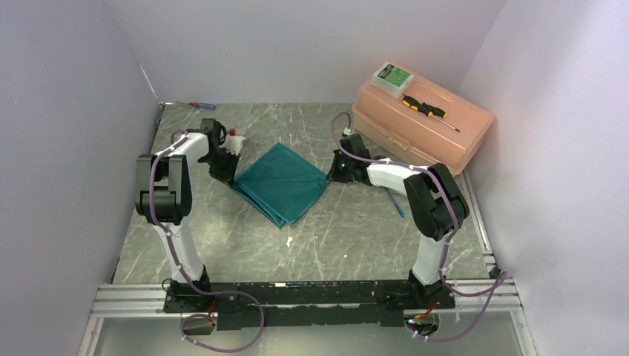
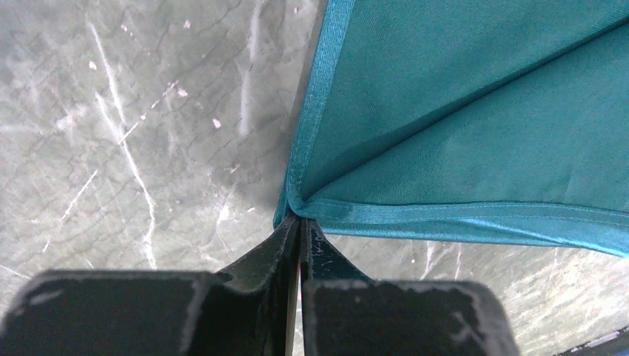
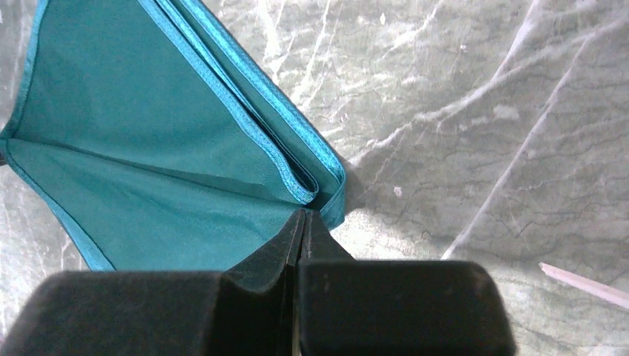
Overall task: Fold the napkin into a case and place the utensils inside
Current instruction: Smooth out the upper triangle-folded napkin at the center of the board, then pick up the upper triangle-folded napkin from the center of the board.
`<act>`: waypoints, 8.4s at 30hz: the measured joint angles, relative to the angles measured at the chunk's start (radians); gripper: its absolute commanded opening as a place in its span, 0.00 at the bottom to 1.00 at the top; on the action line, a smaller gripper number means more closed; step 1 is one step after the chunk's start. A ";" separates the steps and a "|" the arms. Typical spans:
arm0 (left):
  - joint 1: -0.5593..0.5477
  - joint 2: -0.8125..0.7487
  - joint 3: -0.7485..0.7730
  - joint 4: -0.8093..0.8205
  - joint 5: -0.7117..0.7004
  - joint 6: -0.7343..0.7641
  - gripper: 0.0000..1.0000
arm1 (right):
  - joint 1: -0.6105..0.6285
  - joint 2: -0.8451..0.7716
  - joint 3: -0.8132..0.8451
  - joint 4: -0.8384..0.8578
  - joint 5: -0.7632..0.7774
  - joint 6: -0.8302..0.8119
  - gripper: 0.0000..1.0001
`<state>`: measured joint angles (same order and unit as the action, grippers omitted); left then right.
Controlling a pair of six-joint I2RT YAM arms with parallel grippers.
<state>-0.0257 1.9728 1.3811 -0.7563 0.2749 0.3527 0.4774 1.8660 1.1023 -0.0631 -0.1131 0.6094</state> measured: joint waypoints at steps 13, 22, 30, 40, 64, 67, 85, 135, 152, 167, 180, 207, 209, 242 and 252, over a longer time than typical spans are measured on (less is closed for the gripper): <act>0.069 -0.013 0.068 -0.106 0.091 -0.022 0.20 | -0.003 0.004 -0.002 0.038 0.013 -0.005 0.11; 0.064 -0.014 0.128 -0.181 0.180 -0.036 0.20 | 0.006 -0.085 -0.084 0.047 0.038 -0.001 0.34; 0.018 -0.008 0.177 -0.172 0.209 -0.060 0.21 | 0.033 -0.105 -0.088 0.056 0.034 0.016 0.47; -0.020 0.058 0.120 -0.121 0.143 -0.050 0.19 | 0.052 -0.047 -0.077 0.056 0.026 0.031 0.41; -0.018 0.028 0.027 -0.012 0.048 -0.033 0.14 | 0.051 -0.017 -0.022 0.049 0.074 0.024 0.00; -0.018 0.025 0.021 -0.005 0.048 -0.033 0.14 | 0.051 -0.017 -0.024 0.053 0.082 0.011 0.00; -0.018 0.007 -0.003 0.014 0.038 -0.035 0.16 | -0.020 0.042 -0.092 0.236 -0.074 -0.048 0.02; 0.300 -0.167 0.348 -0.182 0.426 0.002 0.94 | 0.666 0.013 -0.142 0.311 0.400 -0.663 0.42; 0.312 -0.084 0.322 -0.212 0.610 0.219 0.94 | 0.644 0.013 -0.168 0.349 0.401 -0.668 0.00; 0.023 -0.488 -0.336 -0.161 0.508 0.939 0.94 | 0.638 -0.160 -0.324 0.272 0.365 -0.560 0.00; -0.063 -0.563 -0.586 0.040 0.374 1.149 0.77 | 0.627 -0.217 -0.352 0.218 0.335 -0.535 0.00; -0.162 -0.570 -0.706 0.314 0.269 1.270 0.80 | 0.563 -0.250 -0.349 0.177 0.284 -0.519 0.00; -0.165 -0.571 -0.706 0.312 0.268 1.277 0.79 | 0.555 -0.250 -0.346 0.177 0.281 -0.516 0.00; -0.255 -0.498 -0.675 0.414 0.105 1.017 0.03 | 0.428 -0.280 -0.302 0.192 0.178 -0.447 0.00; -0.286 -0.618 -0.531 0.119 0.112 0.921 0.03 | 0.448 -0.430 -0.313 0.128 0.184 -0.447 0.00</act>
<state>-0.3122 1.3544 0.8501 -0.6376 0.3866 1.2739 0.9257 1.4357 0.7895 0.0647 0.0711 0.1619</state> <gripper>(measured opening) 0.045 0.018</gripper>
